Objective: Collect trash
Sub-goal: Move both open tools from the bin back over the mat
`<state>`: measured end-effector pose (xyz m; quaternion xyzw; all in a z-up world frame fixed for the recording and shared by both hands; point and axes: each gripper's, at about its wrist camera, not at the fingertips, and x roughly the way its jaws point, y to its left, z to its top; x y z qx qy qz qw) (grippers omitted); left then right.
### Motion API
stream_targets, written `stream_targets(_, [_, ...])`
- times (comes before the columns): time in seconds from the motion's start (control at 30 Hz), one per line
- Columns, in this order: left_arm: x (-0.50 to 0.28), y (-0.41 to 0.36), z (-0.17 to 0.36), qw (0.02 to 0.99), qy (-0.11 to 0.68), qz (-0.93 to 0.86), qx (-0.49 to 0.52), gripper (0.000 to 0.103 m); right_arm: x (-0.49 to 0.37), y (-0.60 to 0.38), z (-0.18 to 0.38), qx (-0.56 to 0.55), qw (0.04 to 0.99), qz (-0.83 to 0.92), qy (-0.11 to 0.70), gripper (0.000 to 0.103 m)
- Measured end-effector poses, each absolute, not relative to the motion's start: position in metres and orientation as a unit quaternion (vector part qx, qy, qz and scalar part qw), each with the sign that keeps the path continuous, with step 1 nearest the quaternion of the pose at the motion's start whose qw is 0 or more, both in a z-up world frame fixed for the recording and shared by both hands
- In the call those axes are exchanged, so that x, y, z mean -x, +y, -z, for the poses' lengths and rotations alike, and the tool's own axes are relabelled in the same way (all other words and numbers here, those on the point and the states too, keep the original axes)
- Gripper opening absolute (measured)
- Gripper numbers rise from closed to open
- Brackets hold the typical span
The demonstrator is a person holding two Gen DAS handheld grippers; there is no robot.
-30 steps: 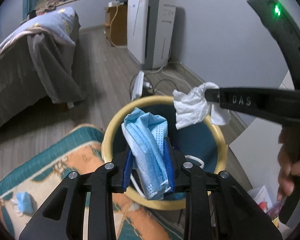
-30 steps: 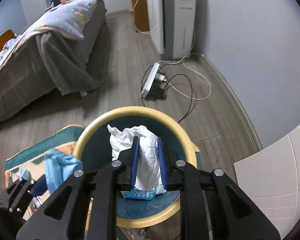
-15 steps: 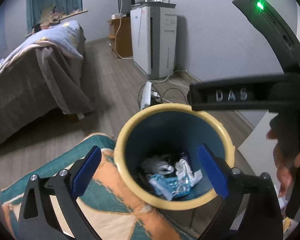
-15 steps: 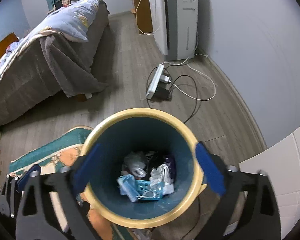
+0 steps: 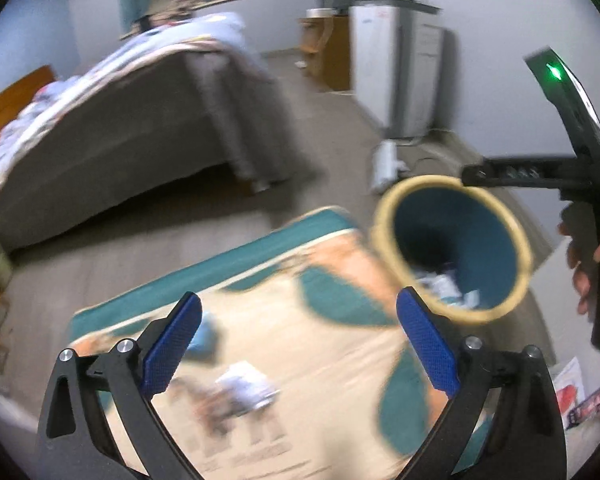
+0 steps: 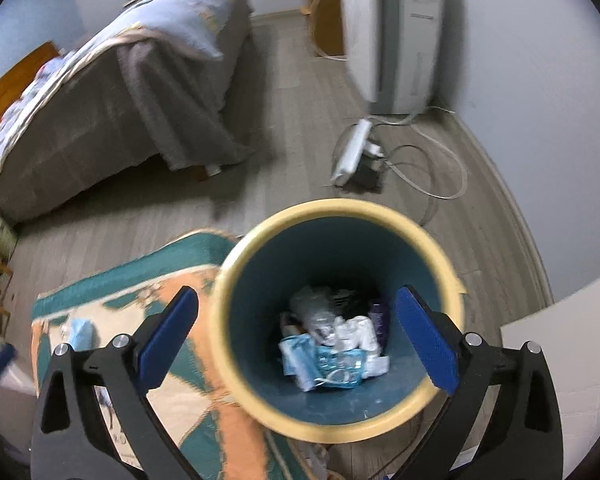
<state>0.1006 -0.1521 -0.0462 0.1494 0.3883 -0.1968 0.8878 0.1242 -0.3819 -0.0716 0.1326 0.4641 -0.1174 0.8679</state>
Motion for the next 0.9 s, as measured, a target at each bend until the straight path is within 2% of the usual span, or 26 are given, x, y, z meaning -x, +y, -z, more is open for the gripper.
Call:
stream_targets(0.2, [-0.099, -0.067, 0.033, 0.915, 0.365, 0.127, -0.116, 0.098, -0.132, -0.326, 0.073, -0.078, 0.884, 0.046, 0.459, 0.097])
stream_targets(0.43, [-0.122, -0.012, 0.043, 0.919, 0.371, 0.08, -0.107, 0.098, -0.14, -0.269, 0.095, -0.048, 0.876, 0.004, 0.48, 0.097])
stream_targets(0.9, [-0.165, 0.039, 0.071, 0.907, 0.404, 0.059, -0.099, 0.098, -0.16, -0.135, 0.149, 0.06, 0.849, -0.087, 0.518, 0.097])
